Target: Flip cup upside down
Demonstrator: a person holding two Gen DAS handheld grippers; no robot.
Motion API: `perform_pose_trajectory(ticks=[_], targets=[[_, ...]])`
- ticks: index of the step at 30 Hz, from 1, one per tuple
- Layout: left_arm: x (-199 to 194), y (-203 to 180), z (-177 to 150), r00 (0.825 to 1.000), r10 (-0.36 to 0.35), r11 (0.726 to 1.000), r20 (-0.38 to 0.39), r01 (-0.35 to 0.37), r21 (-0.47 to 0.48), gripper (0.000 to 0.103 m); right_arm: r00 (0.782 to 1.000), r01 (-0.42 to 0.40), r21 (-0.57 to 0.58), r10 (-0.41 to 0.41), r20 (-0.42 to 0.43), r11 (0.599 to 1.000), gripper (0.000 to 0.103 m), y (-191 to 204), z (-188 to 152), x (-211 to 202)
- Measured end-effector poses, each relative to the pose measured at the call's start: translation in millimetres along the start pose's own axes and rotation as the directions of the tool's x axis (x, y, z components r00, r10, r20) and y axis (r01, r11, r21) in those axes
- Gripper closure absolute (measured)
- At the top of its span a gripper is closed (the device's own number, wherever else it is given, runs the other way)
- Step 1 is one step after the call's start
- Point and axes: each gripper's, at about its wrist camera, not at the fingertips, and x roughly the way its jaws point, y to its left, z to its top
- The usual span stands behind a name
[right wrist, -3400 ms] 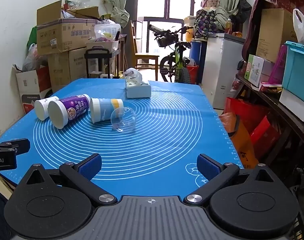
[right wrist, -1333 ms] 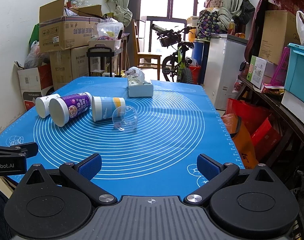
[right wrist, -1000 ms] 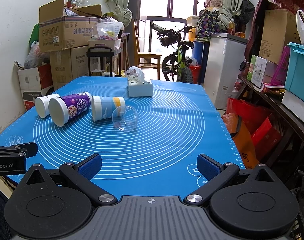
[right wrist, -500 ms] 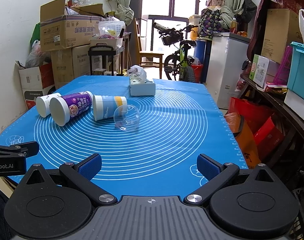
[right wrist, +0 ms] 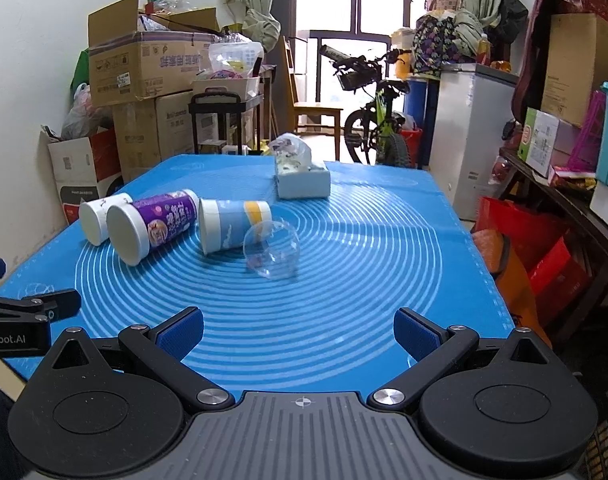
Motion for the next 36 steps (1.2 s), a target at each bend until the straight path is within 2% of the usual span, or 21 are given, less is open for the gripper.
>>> perform_pose_trajectory(ticks=[4, 10, 16, 23, 27, 29, 31, 34, 36], targets=[[16, 15, 20, 1.0, 0.009, 1.0, -0.003, -0.009, -0.017, 0.0, 1.0, 0.003, -0.001, -0.003, 0.013, 1.0, 0.003, 0, 11, 15], [56, 41, 51, 0.998, 0.062, 0.998, 0.019, -0.062, -0.028, 0.0, 1.0, -0.005, 0.043, 0.005, 0.013, 0.999, 0.003, -7, 33, 44], [109, 72, 69, 0.994, 0.105, 0.994, -0.021, -0.105, -0.001, 0.0, 0.999, 0.018, 0.056, -0.02, 0.032, 0.998, 0.003, -12, 50, 67], [161, 88, 73, 0.988, 0.129, 0.989, -0.088, -0.122, 0.08, 0.001, 1.0, 0.026, 0.065, -0.027, 0.012, 0.998, 0.003, -13, 45, 87], [180, 92, 73, 0.987, 0.11, 0.991, -0.12, -0.099, 0.095, 0.001, 0.999, 0.034, 0.067, -0.034, -0.006, 0.997, 0.003, -15, 41, 97], [182, 98, 75, 0.989, 0.052, 0.997, -0.137, -0.044, 0.062, 0.001, 0.999, 0.037, 0.07, -0.037, -0.009, 0.997, 0.003, -16, 41, 99], [184, 101, 77, 0.988, 0.042, 0.998, -0.146, -0.033, 0.059, 0.001, 0.999, 0.042, 0.07, -0.041, -0.011, 0.997, 0.003, -17, 40, 101], [187, 106, 79, 0.987, 0.004, 0.999, -0.163, 0.004, 0.046, 0.012, 0.999, 0.047, 0.071, -0.046, -0.016, 0.996, 0.003, -16, 40, 103], [192, 108, 80, 0.982, -0.026, 0.999, -0.185, 0.031, 0.025, 0.013, 0.999, 0.049, 0.069, -0.048, -0.02, 0.996, 0.003, -16, 39, 104]])
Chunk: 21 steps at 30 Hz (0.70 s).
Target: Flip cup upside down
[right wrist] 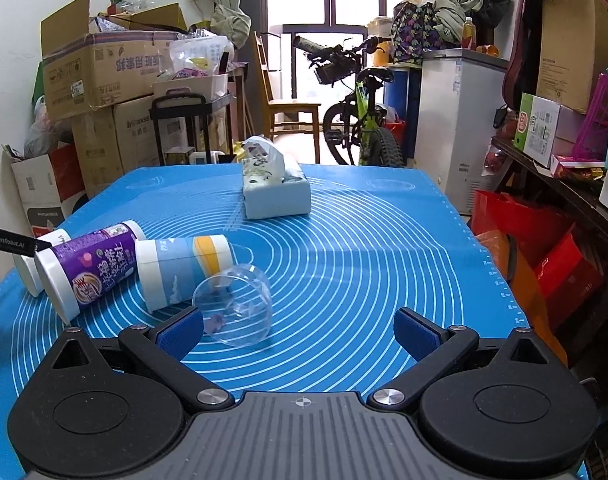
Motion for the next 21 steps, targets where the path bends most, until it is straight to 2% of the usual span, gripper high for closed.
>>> perform_pose_trajectory(ticks=[3, 6, 12, 16, 21], targets=[[4, 5, 1, 0.999, -0.031, 0.999, -0.02, 0.03, -0.022, 0.017, 1.0, 0.002, -0.001, -0.002, -0.007, 1.0, 0.003, 1, -1, 1], [7, 8, 0, 0.997, -0.064, 0.997, -0.054, 0.062, -0.038, 0.033, 1.0, 0.003, -0.005, -0.003, -0.007, 1.0, 0.003, 3, -1, 1], [5, 6, -2, 0.996, -0.077, 0.997, -0.053, 0.076, -0.029, 0.038, 1.0, 0.003, -0.01, -0.003, -0.004, 1.0, 0.003, 4, 0, -1], [1, 5, -3, 0.995, -0.083, 0.996, -0.05, 0.082, -0.018, 0.048, 1.0, 0.006, -0.01, -0.006, -0.006, 1.0, 0.003, 5, 0, -2], [-2, 4, -4, 0.997, -0.067, 0.998, -0.049, 0.066, -0.014, 0.05, 1.0, 0.007, -0.01, -0.007, -0.003, 1.0, 0.003, 7, 0, -4]])
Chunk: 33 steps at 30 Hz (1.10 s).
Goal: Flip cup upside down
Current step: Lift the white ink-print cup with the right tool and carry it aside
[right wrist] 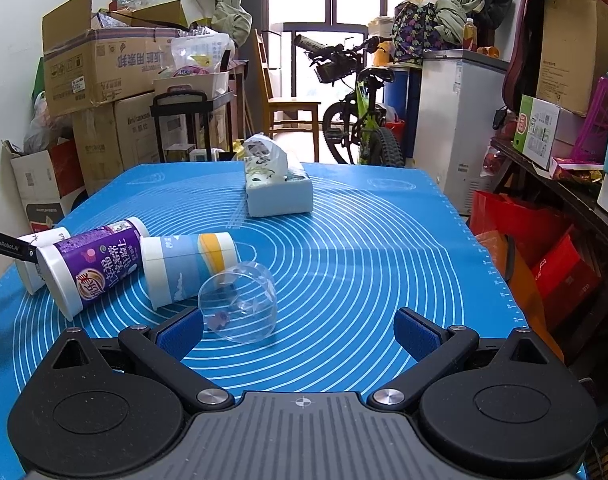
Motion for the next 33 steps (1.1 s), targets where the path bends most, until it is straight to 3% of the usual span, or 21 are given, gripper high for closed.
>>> perform_pose_trajectory(ticks=[11, 22, 27, 33], targets=[[-52, -3, -8, 0.995, 0.039, 0.999, 0.087, -0.038, -0.022, 0.05, 1.0, -0.012, -0.005, 0.012, 0.017, 1.0, 0.003, 3, 5, -14], [-131, -66, -33, 0.981, -0.057, 0.998, 0.187, 0.051, 0.037, 0.049, 0.999, -0.033, 0.012, 0.033, 0.044, 0.999, 0.003, -5, 4, -48], [-132, -104, -52, 0.977, -0.09, 0.995, 0.193, 0.083, 0.047, 0.049, 0.999, -0.026, 0.02, 0.025, 0.032, 0.999, 0.003, -15, -4, -61], [-107, -136, -75, 0.983, -0.124, 0.992, 0.136, 0.123, 0.021, 0.049, 1.0, -0.01, 0.011, 0.01, -0.009, 1.0, 0.003, -23, -18, -67]])
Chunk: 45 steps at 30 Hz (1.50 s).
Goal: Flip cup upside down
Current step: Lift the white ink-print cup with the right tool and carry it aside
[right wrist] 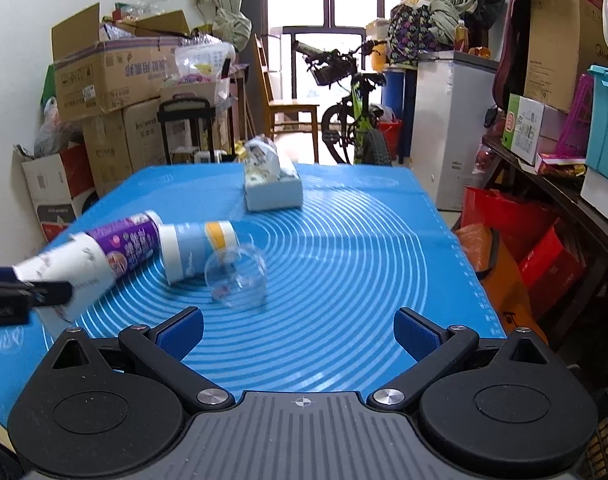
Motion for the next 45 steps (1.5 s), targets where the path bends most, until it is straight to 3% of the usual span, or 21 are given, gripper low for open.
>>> perform_pose_trajectory(ticks=[6, 10, 23, 30, 37, 42, 45], targets=[[28, -18, -15, 0.998, -0.006, 0.999, -0.062, 0.003, -0.046, 0.049, 0.999, 0.012, -0.002, -0.012, -0.047, 1.0, 0.003, -6, -13, 4], [27, -30, -18, 0.999, 0.011, 1.0, -0.048, -0.012, -0.02, 0.048, 0.997, 0.016, -0.005, -0.016, -0.07, 1.0, 0.003, -9, -19, 9], [26, -30, -22, 0.999, 0.011, 1.0, -0.04, -0.012, -0.026, 0.019, 0.995, -0.014, -0.013, 0.012, -0.096, 1.0, 0.003, 0, -22, 16], [21, -26, -20, 0.999, -0.006, 1.0, -0.031, 0.005, -0.023, 0.018, 0.994, -0.029, -0.01, 0.027, -0.102, 1.0, 0.003, 5, -21, 15], [2, -12, -13, 0.999, -0.036, 0.995, 0.004, 0.036, -0.089, 0.017, 0.988, -0.071, 0.052, 0.077, -0.135, 0.996, 0.003, 6, -7, 12], [-15, 3, -7, 0.999, 0.017, 0.993, 0.052, -0.01, -0.12, 0.014, 0.982, -0.129, 0.077, 0.139, -0.132, 0.989, 0.003, 15, 13, 9], [-19, 18, -5, 0.994, 0.083, 0.985, 0.072, -0.071, -0.156, 0.013, 0.969, -0.188, 0.087, 0.2, -0.147, 0.978, 0.003, 27, 23, 15]])
